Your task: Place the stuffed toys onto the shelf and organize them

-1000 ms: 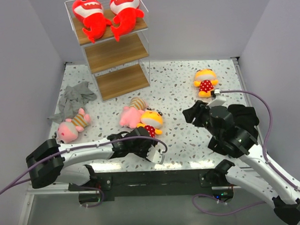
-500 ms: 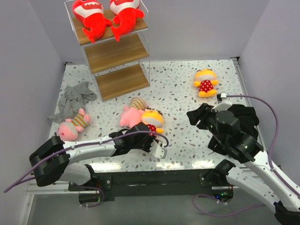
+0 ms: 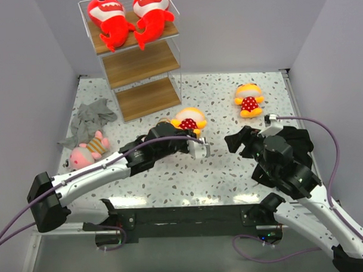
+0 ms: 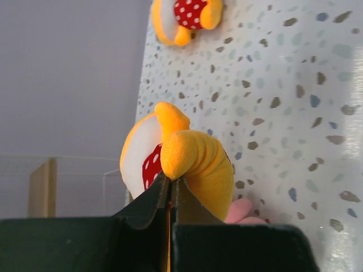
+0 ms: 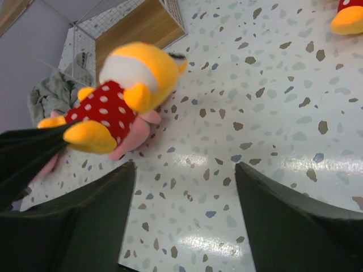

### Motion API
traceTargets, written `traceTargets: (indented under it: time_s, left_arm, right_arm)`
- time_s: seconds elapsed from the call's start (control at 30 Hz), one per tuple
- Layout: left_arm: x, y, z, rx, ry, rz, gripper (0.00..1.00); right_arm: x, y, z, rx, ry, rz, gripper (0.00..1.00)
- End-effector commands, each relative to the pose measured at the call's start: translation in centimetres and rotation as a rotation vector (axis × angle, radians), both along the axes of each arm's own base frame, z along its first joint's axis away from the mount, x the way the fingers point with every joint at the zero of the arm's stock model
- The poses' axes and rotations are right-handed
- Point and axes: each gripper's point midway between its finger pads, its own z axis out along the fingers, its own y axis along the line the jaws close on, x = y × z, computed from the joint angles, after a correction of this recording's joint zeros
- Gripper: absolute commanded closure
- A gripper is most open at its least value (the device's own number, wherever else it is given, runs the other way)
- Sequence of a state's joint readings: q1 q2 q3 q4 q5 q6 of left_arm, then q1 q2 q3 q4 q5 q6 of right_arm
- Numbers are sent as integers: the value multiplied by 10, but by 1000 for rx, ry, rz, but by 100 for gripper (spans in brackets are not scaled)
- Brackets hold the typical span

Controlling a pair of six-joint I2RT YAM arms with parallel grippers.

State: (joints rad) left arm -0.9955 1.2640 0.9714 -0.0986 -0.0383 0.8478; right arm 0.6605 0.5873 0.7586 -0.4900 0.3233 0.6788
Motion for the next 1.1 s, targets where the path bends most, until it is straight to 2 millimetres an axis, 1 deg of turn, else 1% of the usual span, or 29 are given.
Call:
traceTargets:
  time_s: [0.0, 0.1, 0.17, 0.2, 0.23, 0.27, 0.33, 0.37, 0.4, 0.43, 0.47, 0.53, 0.57, 0.7, 0.77, 0.9, 0.93, 1.07]
  left_arm:
    - [47, 36, 63, -94, -97, 188, 100]
    - [70, 55, 80, -90, -174, 255, 100]
    - [82, 60, 91, -91, -212, 274, 100]
    - [90, 66, 104, -109, -235, 295, 100]
    - [96, 65, 106, -100, -246, 294, 100]
    - [104, 70, 118, -112, -267, 313, 100]
    - [116, 72, 122, -92, -295, 332, 100]
    - [123, 77, 132, -95, -313, 350, 100]
    - [131, 76, 141, -105, -349, 360, 100]
    - [134, 78, 145, -105, -361, 374, 100]
    - [137, 80, 155, -119, -380, 383, 100]
    - [143, 78, 160, -121, -390, 384, 100]
    - [146, 79, 167, -131, -403, 390, 100]
    - [161, 82, 172, -109, -454, 419, 100]
    - [164, 83, 176, -100, -470, 429, 100]
    - [162, 83, 194, -130, -502, 422, 100]
    - [161, 84, 203, -140, -515, 423, 100]
    - [158, 86, 217, -147, -544, 421, 100]
  right_arm:
    - [0, -2, 6, 4, -4, -10, 12]
    - [0, -3, 4, 4, 4, -19, 1]
    - [0, -4, 4, 4, 4, -23, 2]
    - [1, -5, 4, 3, 4, -30, 1]
    - [2, -5, 4, -1, 4, -33, 1]
    - [2, -5, 4, -5, 4, -32, 1]
    - [3, -4, 3, -9, 7, -33, 1]
    - [3, -4, 2, -12, 11, -31, 1]
    - [3, -2, 2, -11, 13, -22, 1]
    - [4, -1, 0, -12, 17, -19, 1]
    - [5, 0, -1, -14, 18, -18, 1]
    - [6, 1, -3, -21, 24, -15, 2]
    - [7, 1, -3, -28, 24, -16, 1]
    - [9, 3, -3, -35, 22, -12, 1]
    - [10, 3, -2, -38, 18, -9, 1]
    - [11, 4, -2, -46, 20, -7, 2]
    - [12, 5, -2, -46, 20, -7, 1]
    - [12, 6, -2, -40, 15, 0, 1]
